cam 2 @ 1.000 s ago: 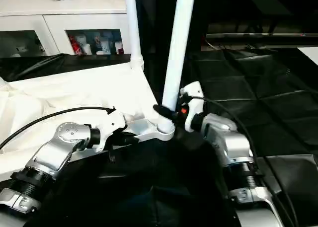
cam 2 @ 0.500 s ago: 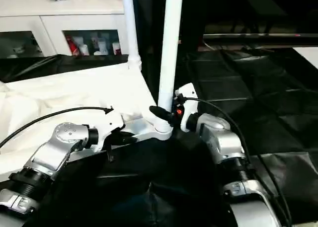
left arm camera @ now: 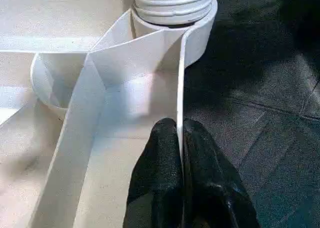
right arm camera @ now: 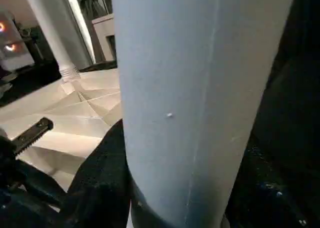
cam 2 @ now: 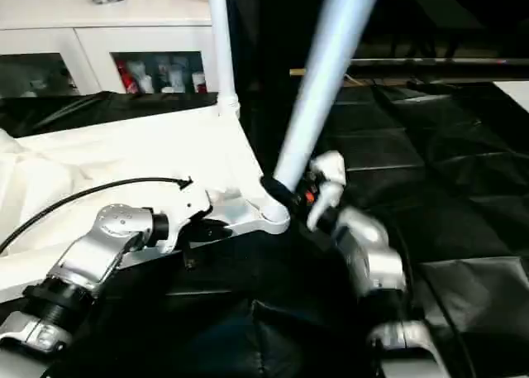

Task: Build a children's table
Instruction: Insert table leg to table base

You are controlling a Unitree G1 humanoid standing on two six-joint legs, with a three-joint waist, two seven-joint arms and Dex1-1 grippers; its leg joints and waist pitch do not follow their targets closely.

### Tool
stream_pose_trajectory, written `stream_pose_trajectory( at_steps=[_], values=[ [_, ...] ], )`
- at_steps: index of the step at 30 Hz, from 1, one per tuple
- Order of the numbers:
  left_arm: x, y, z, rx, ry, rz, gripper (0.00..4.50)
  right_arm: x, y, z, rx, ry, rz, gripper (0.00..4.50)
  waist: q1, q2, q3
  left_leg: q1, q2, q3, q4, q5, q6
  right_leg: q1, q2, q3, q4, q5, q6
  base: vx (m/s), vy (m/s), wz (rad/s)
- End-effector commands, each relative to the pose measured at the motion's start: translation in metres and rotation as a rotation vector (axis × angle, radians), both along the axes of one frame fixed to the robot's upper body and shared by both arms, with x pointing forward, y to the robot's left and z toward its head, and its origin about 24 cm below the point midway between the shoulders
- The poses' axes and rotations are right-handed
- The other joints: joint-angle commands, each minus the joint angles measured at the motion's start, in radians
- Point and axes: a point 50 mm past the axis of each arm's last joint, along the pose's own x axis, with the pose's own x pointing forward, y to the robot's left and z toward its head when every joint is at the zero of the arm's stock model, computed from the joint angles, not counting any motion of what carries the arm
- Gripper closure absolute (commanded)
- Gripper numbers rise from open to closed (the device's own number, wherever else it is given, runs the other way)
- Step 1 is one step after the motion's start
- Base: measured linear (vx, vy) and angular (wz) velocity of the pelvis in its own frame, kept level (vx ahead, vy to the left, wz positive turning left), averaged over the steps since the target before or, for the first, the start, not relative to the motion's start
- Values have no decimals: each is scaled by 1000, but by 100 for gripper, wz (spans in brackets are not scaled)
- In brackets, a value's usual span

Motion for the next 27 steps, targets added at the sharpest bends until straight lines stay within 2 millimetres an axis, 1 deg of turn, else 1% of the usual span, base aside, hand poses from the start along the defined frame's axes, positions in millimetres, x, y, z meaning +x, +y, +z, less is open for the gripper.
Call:
stream_pose_trajectory(
  at_steps=[1,3,4,5,6,7,9,10,11,12,14,15,16,17,18,19,20,22,27],
  values=[
    [10,7,11,-79,-56,86,450,-12,-3,-19,-118,37,10,259,12,-19,-59,2,47,-16,-63,-213,68,50,-59,40,-77,-287,-200,0,0,0],
    [10,6,11,-79,-57,86,450,-13,0,-17,-142,12,27,259,11,-19,-59,2,45,-16,-63,-222,70,51,-59,40,-78,-298,-197,0,0,0],
    [10,6,11,-80,-56,85,450,-14,3,-17,-157,7,52,259,9,-21,-57,1,45,-17,-65,-235,70,50,-58,39,-81,-322,-192,0,0,0],
    [10,5,11,-81,-56,84,450,-14,4,-18,-162,7,59,259,9,-20,-56,1,44,-17,-65,-242,69,50,-59,39,-82,-338,-188,0,0,0],
    [10,5,11,-81,-55,82,450,-14,6,-18,-175,7,75,259,9,-23,-56,1,44,-18,-65,-246,68,50,-60,40,-85,-361,-180,0,0,0],
    [10,5,11,-81,-55,82,450,-14,6,-18,-175,7,75,259,8,-22,-56,1,45,-18,-65,-246,68,49,-60,40,-85,-363,-178,0,0,0],
    [9,5,10,-79,-52,70,450,-12,8,-20,-197,26,104,259,8,-23,-56,0,45,-19,-66,-247,69,49,-60,40,-85,-368,-177,0,0,0],
    [8,5,10,-77,-51,63,450,-11,9,-20,-197,36,112,259,8,-27,-57,-1,46,-19,-66,-241,71,49,-60,40,-82,-361,-180,0,0,0],
    [7,5,10,-73,-49,50,450,-9,9,-20,-197,62,125,259,5,-31,-55,-4,44,-19,-66,-241,75,51,-60,39,-81,-366,-182,0,0,0],
    [7,6,10,-65,-50,39,450,-8,10,-21,-198,77,146,260,4,-29,-54,-2,45,-19,-66,-248,74,49,-61,39,-85,-386,-177,0,0,0],
    [6,6,10,-50,-54,17,450,-6,9,-21,-212,111,179,260,2,-30,-53,-1,45,-20,-67,-255,70,49,-61,39,-86,-393,-176,0,0,0],
    [6,7,11,-36,-56,0,450,-4,9,-20,-231,116,206,260,2,-37,-55,0,46,-19,-66,-253,71,49,-61,39,-86,-388,-177,0,0,0],
    [6,7,11,-29,-58,-8,450,-2,8,-19,-242,118,213,260,3,-32,-55,0,47,-20,-66,-249,70,49,-62,40,-83,-374,-183,0,0,0],
    [6,7,11,-15,-62,-22,450,0,7,-19,-252,130,226,260,2,-34,-55,1,48,-18,-66,-245,71,47,-62,40,-83,-356,-190,0,0,0],
    [5,8,11,-8,-65,-29,450,2,7,-18,-260,132,239,260,0,-35,-56,-1,47,-19,-65,-241,71,49,-61,40,-79,-343,-195,0,0,0],
    [5,8,11,-2,-67,-42,450,5,7,-15,-279,127,252,260,1,-38,-57,0,48,-18,-64,-234,75,49,-62,40,-78,-329,-202,0,0,0],
    [5,8,11,-2,-67,-42,450,5,7,-15,-279,127,252,260,1,-37,-56,0,47,-17,-63,-234,75,48,-62,40,-78,-329,-204,0,0,0],
    [6,9,13,10,-75,-55,450,7,8,-14,-294,140,297,260,2,-40,-55,2,49,-16,-64,-243,71,47,-64,40,-82,-352,-201,0,0,0],
    [4,9,16,22,-80,-103,450,4,7,-16,-336,171,395,260,6,-43,-54,4,51,-18,-66,-252,66,47,-63,40,-80,-349,-202,0,0,0]
  ],
)
